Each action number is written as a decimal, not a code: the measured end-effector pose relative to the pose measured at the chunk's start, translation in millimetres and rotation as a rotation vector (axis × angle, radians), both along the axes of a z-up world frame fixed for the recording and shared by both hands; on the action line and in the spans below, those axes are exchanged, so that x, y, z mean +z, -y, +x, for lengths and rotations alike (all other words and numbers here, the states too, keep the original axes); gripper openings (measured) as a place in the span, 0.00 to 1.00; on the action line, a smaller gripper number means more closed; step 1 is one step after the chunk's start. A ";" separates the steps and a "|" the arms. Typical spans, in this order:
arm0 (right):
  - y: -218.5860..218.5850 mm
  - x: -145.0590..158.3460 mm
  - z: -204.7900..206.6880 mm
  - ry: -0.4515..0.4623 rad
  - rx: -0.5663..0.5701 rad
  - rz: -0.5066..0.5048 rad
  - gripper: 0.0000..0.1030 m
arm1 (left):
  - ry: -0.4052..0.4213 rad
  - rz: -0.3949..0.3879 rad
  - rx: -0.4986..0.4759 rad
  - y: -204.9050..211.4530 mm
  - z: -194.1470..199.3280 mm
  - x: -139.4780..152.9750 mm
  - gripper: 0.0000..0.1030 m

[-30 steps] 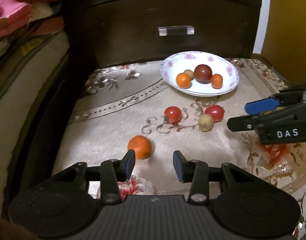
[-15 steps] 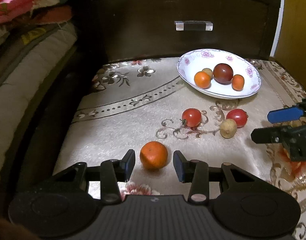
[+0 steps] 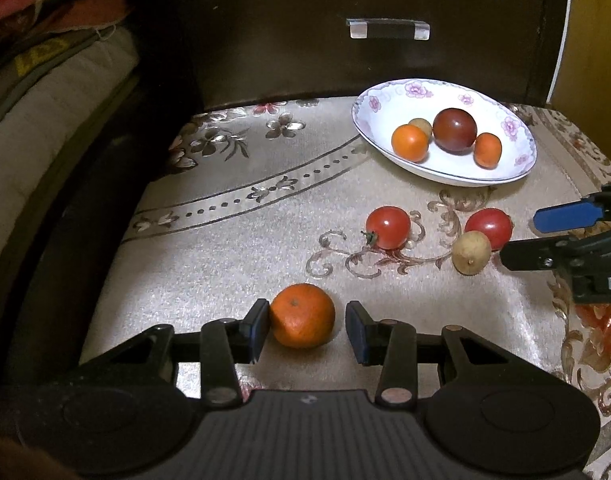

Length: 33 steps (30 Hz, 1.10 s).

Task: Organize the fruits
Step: 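Grasp the orange tangerine with the left gripper while the right gripper grasps a red tomato, then carry the tangerine and red tomato toward the white bowl with both grippers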

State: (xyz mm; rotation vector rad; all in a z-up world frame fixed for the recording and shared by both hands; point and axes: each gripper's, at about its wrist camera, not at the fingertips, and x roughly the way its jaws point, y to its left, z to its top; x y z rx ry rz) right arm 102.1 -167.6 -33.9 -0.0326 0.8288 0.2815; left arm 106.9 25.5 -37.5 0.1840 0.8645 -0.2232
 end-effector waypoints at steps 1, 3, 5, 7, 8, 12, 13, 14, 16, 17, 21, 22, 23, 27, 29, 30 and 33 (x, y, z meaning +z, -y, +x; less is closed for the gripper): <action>-0.6 -0.9 1.8 0.003 0.003 -0.008 0.50 | 0.002 0.000 -0.002 0.0 0.2 0.0 0.45; -1.3 -2.3 5.0 0.012 0.011 -0.014 0.50 | 0.004 0.000 -0.006 0.0 0.2 0.0 0.45; -2.5 -3.5 8.5 0.016 0.027 -0.014 0.50 | -0.001 -0.013 -0.011 -0.1 -0.1 0.5 0.45; -4.0 -5.1 12.9 0.018 0.040 -0.015 0.50 | -0.004 -0.021 -0.020 0.8 -1.1 1.1 0.45; -4.9 -5.9 15.2 0.018 0.046 -0.010 0.50 | -0.005 -0.024 -0.028 1.8 -2.1 1.4 0.45; -9.6 -9.0 19.9 0.020 0.076 -0.014 0.50 | -0.008 -0.021 -0.049 6.1 -4.6 0.7 0.45; -11.3 -10.6 20.3 0.019 0.084 -0.026 0.50 | -0.009 -0.020 -0.051 6.5 -4.9 0.3 0.45; -12.8 -11.3 19.4 0.028 0.091 -0.037 0.50 | -0.010 -0.019 -0.052 6.9 -4.9 0.0 0.45; -14.1 -11.8 18.9 0.035 0.097 -0.047 0.42 | -0.009 -0.019 -0.053 7.0 -5.3 -0.3 0.45; -14.0 -11.6 19.0 0.036 0.098 -0.042 0.33 | -0.009 -0.019 -0.053 6.8 -5.4 -0.4 0.45; -14.8 -11.1 19.2 0.025 0.117 -0.032 0.27 | -0.006 -0.024 -0.054 7.5 -6.0 0.1 0.45; -16.6 -10.9 18.4 0.024 0.119 -0.042 0.27 | -0.006 -0.029 -0.056 7.1 -6.0 0.3 0.45; -17.4 -10.4 17.4 0.020 0.123 -0.045 0.26 | -0.008 -0.032 -0.061 7.6 -6.4 0.8 0.44; -19.1 -6.2 5.9 0.005 0.119 -0.066 0.26 | -0.007 -0.049 -0.089 11.9 -11.8 4.6 0.44; -16.9 -3.9 -3.4 -0.008 0.110 -0.067 0.26 | -0.009 -0.055 -0.114 16.2 -16.6 6.3 0.44; -15.5 -2.5 -9.0 -0.018 0.107 -0.066 0.26 | -0.003 -0.050 -0.127 19.3 -20.5 7.7 0.44; -13.9 3.7 -28.1 -0.030 0.097 -0.074 0.26 | 0.013 -0.041 -0.161 26.1 -30.7 12.9 0.44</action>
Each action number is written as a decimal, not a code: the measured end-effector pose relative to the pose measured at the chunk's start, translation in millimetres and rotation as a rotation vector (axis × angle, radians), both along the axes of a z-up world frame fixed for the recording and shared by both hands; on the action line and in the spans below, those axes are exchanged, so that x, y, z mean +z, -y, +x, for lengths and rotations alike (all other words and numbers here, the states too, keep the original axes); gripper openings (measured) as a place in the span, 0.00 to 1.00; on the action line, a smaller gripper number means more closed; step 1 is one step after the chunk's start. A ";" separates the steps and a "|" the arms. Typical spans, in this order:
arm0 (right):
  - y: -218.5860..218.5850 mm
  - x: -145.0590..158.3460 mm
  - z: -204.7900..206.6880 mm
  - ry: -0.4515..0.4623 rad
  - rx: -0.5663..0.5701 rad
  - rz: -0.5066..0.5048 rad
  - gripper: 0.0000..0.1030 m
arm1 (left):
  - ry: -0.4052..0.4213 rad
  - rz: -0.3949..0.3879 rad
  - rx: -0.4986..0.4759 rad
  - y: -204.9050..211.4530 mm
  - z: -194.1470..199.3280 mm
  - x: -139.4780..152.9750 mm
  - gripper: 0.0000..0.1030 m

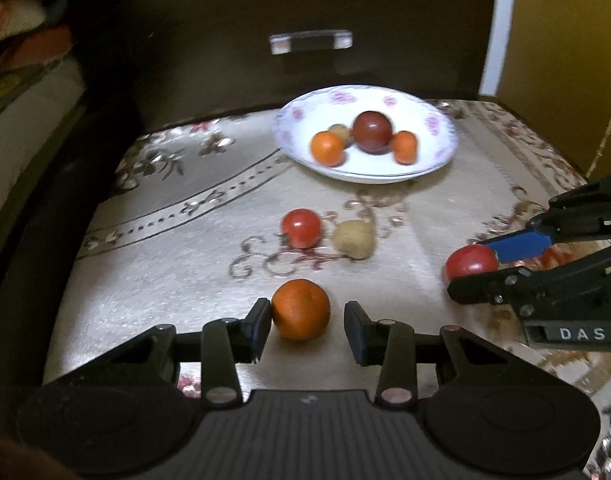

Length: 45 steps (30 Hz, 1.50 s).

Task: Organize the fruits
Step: 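Carry the tangerine and red tomato toward the white bowl with both grippers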

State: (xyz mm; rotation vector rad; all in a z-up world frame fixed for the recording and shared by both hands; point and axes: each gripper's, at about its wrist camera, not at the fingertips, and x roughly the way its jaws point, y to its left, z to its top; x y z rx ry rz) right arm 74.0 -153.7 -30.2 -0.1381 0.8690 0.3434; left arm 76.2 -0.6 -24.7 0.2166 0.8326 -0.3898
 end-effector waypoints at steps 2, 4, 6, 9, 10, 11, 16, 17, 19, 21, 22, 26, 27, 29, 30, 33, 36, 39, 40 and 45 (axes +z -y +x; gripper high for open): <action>2.1 5.2 -11.8 0.001 -0.024 0.011 0.26 | 0.004 -0.002 -0.018 3.4 -6.2 3.4 0.44; 4.1 8.9 -22.4 -0.004 -0.047 0.022 0.26 | 0.013 0.009 -0.028 6.6 -9.7 4.5 0.44; 5.5 10.5 -31.5 -0.005 -0.064 0.020 0.26 | 0.018 0.027 -0.019 7.9 -8.4 2.2 0.44; 7.3 9.7 -37.3 -0.017 -0.086 0.016 0.27 | 0.012 0.040 0.005 6.2 -1.5 -1.5 0.44; 8.0 9.4 -39.4 -0.021 -0.095 0.015 0.27 | 0.009 0.039 0.013 5.4 0.3 -2.5 0.44; 8.4 9.8 -40.5 -0.022 -0.102 0.017 0.27 | 0.005 0.041 0.022 5.5 3.5 -3.7 0.44; 9.1 13.6 -44.6 -0.023 -0.117 0.040 0.27 | -0.012 0.071 0.045 9.3 13.7 -12.9 0.45; 10.0 13.1 -44.8 -0.027 -0.120 0.042 0.27 | -0.009 0.063 0.050 9.2 14.4 -13.3 0.45; 12.3 12.0 -44.6 -0.033 -0.130 0.044 0.27 | -0.022 0.056 0.061 10.3 16.8 -12.5 0.41; 15.5 10.5 -42.1 -0.041 -0.144 0.047 0.27 | -0.026 0.056 0.065 12.0 16.0 -11.9 0.39; 17.0 9.3 -39.8 -0.046 -0.150 0.053 0.27 | -0.027 0.059 0.064 13.1 15.2 -11.7 0.39; 20.5 8.1 -34.5 -0.052 -0.158 0.069 0.27 | -0.039 0.065 0.052 19.7 7.6 -9.4 0.39; 21.3 8.0 -33.9 -0.050 -0.159 0.070 0.27 | -0.042 0.066 0.050 21.4 5.1 -8.6 0.39; 23.0 8.1 -34.1 -0.051 -0.160 0.075 0.27 | -0.044 0.067 0.044 24.5 0.3 -6.0 0.39; 23.5 8.6 -34.2 -0.050 -0.160 0.077 0.27 | -0.043 0.065 0.039 26.1 -2.7 -3.8 0.39; 23.0 11.2 -34.4 -0.039 -0.152 0.074 0.27 | -0.035 0.049 0.033 28.4 -11.8 3.9 0.38; 21.6 11.3 -35.0 -0.039 -0.144 0.069 0.27 | -0.030 0.029 0.033 28.7 -21.1 10.5 0.38; 21.8 11.5 -35.9 -0.043 -0.141 0.070 0.27 | -0.022 0.018 0.026 28.9 -27.5 15.3 0.38; 21.7 11.7 -36.0 -0.044 -0.140 0.073 0.27 | -0.021 0.016 0.024 29.0 -28.3 16.0 0.38; 18.2 11.1 -37.0 -0.044 -0.131 0.071 0.27 | -0.021 0.005 0.009 31.6 -28.9 18.1 0.38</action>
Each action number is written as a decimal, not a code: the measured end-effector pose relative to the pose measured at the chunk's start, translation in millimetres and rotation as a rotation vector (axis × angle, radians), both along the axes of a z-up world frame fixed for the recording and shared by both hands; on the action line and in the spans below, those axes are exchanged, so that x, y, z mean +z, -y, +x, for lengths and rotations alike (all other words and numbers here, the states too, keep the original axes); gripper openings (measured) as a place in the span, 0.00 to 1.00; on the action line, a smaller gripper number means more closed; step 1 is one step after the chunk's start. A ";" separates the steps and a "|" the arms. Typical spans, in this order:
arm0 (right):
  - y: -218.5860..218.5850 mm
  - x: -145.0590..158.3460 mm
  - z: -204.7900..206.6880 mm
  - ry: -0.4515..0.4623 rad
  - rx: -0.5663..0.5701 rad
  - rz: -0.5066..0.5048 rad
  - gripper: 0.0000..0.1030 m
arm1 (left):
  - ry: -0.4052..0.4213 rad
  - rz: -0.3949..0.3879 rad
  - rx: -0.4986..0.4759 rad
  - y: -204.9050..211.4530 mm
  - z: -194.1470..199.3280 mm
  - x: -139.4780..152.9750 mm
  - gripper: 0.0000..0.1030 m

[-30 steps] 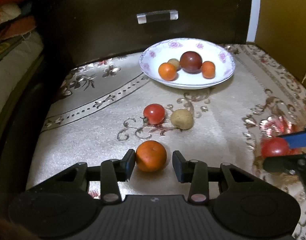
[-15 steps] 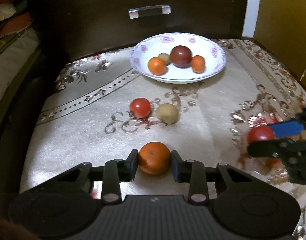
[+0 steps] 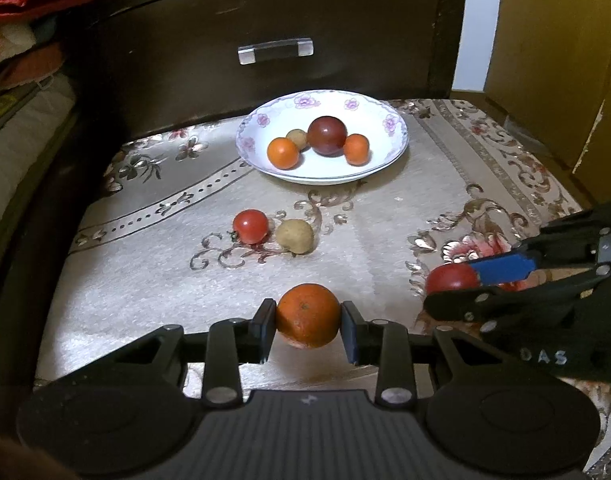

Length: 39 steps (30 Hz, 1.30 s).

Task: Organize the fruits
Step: 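Carry the tangerine and red tomato toward the white bowl with both grippers, then lower both fruits into the white bowl and open both grippers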

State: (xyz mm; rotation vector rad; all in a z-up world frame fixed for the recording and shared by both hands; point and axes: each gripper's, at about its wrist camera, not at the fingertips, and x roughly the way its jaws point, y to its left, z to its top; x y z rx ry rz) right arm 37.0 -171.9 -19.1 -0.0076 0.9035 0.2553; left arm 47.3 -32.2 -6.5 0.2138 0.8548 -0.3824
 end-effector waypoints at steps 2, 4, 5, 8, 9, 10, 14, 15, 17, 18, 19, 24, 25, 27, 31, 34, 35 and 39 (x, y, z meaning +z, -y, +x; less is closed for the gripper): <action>-0.4 -0.6 -0.3 -0.001 0.001 0.003 0.27 | 0.002 -0.002 -0.011 3.1 -1.1 0.8 0.38; 0.0 -1.0 0.1 -0.005 -0.001 0.012 0.27 | 0.006 -0.002 -0.024 6.5 -1.8 1.6 0.38; 0.8 -1.4 0.9 -0.007 -0.004 0.016 0.27 | 0.008 -0.002 -0.026 7.6 -1.6 1.8 0.38; 1.6 -1.5 1.5 -0.006 -0.010 0.020 0.27 | 0.002 -0.010 -0.026 8.4 1.2 2.1 0.38; 2.3 -1.4 1.7 -0.006 -0.014 0.023 0.27 | 0.002 -0.012 -0.025 8.6 1.9 2.4 0.38; 3.2 -1.4 2.1 -0.006 -0.018 0.027 0.27 | 0.003 -0.012 -0.025 9.0 2.6 2.5 0.38; 4.9 -0.6 2.2 -0.006 -0.028 0.038 0.27 | 0.006 -0.023 -0.023 8.8 3.5 4.8 0.38; 5.1 0.2 2.1 -0.003 -0.030 0.040 0.27 | 0.008 -0.025 -0.023 8.6 4.1 6.0 0.38; 5.4 2.0 2.5 0.001 -0.034 0.045 0.27 | 0.013 -0.030 -0.023 8.9 6.2 8.6 0.38; 5.7 3.1 3.4 0.004 -0.035 0.047 0.27 | 0.016 -0.033 -0.025 9.3 7.6 10.3 0.38; 6.2 4.6 4.1 0.008 -0.037 0.050 0.27 | 0.020 -0.035 -0.026 9.9 9.2 12.1 0.38; 9.8 14.7 11.7 0.037 -0.048 0.063 0.28 | 0.046 -0.053 -0.024 15.0 25.1 23.8 0.38; 11.6 16.9 14.9 0.042 -0.055 0.070 0.28 | 0.050 -0.058 -0.021 16.0 29.1 25.6 0.37; 15.2 21.1 22.3 0.055 -0.069 0.081 0.28 | 0.064 -0.063 -0.019 19.4 38.4 29.4 0.36; 22.4 26.6 41.1 0.085 -0.086 0.076 0.28 | 0.081 -0.066 -0.019 27.2 61.9 32.1 0.36; 28.9 27.3 57.4 0.104 -0.092 0.076 0.28 | 0.087 -0.067 -0.016 32.1 80.6 31.7 0.36; 30.5 27.3 63.4 0.110 -0.092 0.073 0.28 | 0.087 -0.070 -0.013 33.2 85.9 31.2 0.36; 34.1 27.3 85.8 0.139 -0.096 0.052 0.28 | 0.080 -0.082 -0.003 38.5 112.3 27.3 0.36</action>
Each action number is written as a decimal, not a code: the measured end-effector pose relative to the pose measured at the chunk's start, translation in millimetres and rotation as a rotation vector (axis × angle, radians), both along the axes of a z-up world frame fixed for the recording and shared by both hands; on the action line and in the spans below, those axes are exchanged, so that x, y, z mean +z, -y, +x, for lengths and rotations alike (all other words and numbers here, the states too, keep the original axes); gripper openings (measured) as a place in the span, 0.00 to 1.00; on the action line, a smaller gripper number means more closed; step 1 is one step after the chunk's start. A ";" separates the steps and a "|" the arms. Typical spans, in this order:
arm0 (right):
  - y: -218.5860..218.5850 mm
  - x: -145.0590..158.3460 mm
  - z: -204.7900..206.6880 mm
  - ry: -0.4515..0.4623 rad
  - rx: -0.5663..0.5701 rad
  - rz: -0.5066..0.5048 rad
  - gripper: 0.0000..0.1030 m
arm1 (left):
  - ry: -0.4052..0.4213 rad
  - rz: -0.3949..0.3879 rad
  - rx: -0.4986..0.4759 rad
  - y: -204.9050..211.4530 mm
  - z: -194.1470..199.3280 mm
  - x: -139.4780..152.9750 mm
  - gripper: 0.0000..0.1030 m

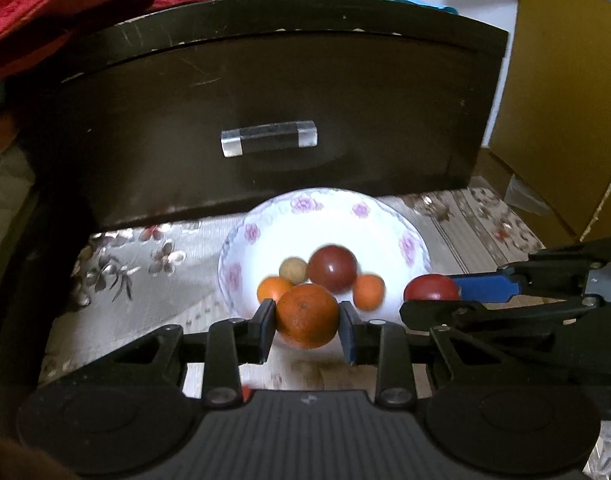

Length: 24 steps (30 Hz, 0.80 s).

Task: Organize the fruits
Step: 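Lower both fruits into the white bowl and open both grippers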

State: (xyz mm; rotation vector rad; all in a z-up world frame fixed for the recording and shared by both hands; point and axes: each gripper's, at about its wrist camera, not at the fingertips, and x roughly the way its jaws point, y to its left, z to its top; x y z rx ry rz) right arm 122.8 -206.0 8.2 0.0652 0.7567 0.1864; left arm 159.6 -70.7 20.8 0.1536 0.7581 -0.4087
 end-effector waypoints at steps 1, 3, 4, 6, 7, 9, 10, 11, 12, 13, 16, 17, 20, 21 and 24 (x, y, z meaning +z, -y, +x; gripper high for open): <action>1.1 0.1 6.2 0.007 0.000 -0.009 0.28 | 0.003 0.001 0.001 1.8 5.4 -1.0 0.36; 3.8 -0.4 17.7 0.017 -0.001 -0.017 0.28 | 0.006 0.000 0.002 4.7 17.2 -3.0 0.36; 6.1 -1.1 22.9 0.021 -0.003 -0.015 0.28 | 0.006 -0.001 0.002 5.6 21.6 -4.5 0.36; 9.7 -3.5 32.7 0.022 -0.006 -0.011 0.28 | 0.004 -0.002 0.003 6.8 29.3 -8.5 0.36; 10.7 -5.1 36.4 0.023 -0.005 -0.011 0.29 | 0.002 0.000 0.003 7.4 32.8 -10.6 0.36; 12.4 -9.2 43.9 0.023 -0.003 -0.011 0.29 | -0.003 0.002 0.005 8.5 39.9 -14.6 0.36; 12.9 -11.2 47.0 0.021 -0.003 -0.011 0.29 | -0.007 -0.001 0.008 8.8 43.0 -16.4 0.36; 13.6 -13.1 50.0 0.019 -0.004 -0.012 0.29 | -0.012 -0.008 0.012 8.4 46.2 -18.5 0.36; 14.0 -15.0 52.2 0.019 -0.006 -0.012 0.29 | -0.015 -0.012 0.015 8.4 48.4 -20.1 0.36; 14.4 -16.5 54.2 0.022 -0.007 -0.012 0.29 | -0.016 -0.014 0.016 8.8 50.3 -21.4 0.36; 16.2 -20.1 59.5 0.023 -0.008 -0.010 0.30 | -0.024 -0.017 0.023 9.2 55.3 -24.2 0.37; 16.7 -21.0 61.1 0.023 -0.008 -0.009 0.30 | -0.025 -0.019 0.026 9.1 56.3 -24.9 0.37; 17.6 -22.2 63.2 0.026 -0.008 -0.006 0.30 | -0.029 -0.025 0.035 8.1 58.4 -25.2 0.37; 17.3 -22.3 63.3 0.030 -0.010 -0.009 0.30 | -0.032 -0.027 0.038 7.6 59.0 -25.1 0.37; 17.6 -21.9 64.1 0.039 -0.015 -0.014 0.35 | -0.029 -0.035 0.044 6.8 59.1 -23.8 0.38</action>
